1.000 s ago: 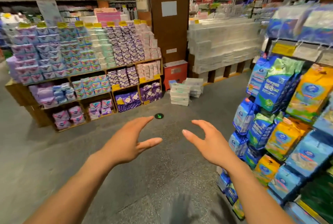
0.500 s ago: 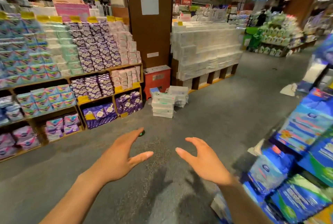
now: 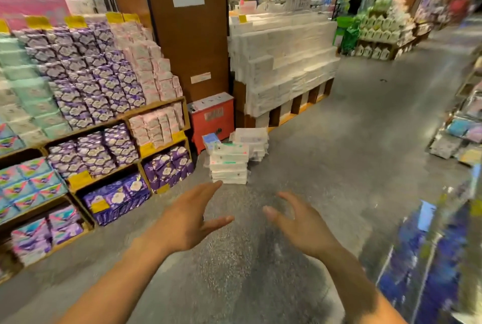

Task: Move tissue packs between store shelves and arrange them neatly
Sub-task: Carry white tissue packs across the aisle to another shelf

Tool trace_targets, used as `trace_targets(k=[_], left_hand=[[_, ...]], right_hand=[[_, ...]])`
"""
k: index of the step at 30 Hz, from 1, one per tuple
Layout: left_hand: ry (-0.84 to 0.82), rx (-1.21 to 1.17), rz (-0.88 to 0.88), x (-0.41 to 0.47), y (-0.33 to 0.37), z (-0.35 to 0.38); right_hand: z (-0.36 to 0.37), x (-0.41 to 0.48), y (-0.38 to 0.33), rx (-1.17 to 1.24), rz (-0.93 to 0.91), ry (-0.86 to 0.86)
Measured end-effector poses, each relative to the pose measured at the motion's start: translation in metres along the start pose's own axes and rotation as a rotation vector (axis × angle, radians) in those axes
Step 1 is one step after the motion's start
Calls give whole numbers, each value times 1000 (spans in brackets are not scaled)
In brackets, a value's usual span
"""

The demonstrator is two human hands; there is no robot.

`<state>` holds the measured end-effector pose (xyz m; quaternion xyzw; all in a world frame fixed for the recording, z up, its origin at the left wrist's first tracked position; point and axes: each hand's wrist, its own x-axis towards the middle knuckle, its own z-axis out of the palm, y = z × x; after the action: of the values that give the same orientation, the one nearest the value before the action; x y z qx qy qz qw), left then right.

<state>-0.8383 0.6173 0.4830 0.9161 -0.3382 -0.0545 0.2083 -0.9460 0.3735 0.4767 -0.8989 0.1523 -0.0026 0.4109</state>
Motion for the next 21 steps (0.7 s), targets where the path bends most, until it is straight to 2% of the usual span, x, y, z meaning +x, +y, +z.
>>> trace_targets(k=[7,14,18,21], left_hand=[[-26,-59,-4,185,-81,9],[2,-63,-42,348,-139,-19],[-50,-90,-65,429,-186,-14],[-74,-91,-76,494,-226,-9]], right_hand=[[-13,201,14,75,38,-21],[-50,388,-16,1,33,-82],[-56,472,-25,-84,6,-135],[-55,541,-29,-64,0,-158]])
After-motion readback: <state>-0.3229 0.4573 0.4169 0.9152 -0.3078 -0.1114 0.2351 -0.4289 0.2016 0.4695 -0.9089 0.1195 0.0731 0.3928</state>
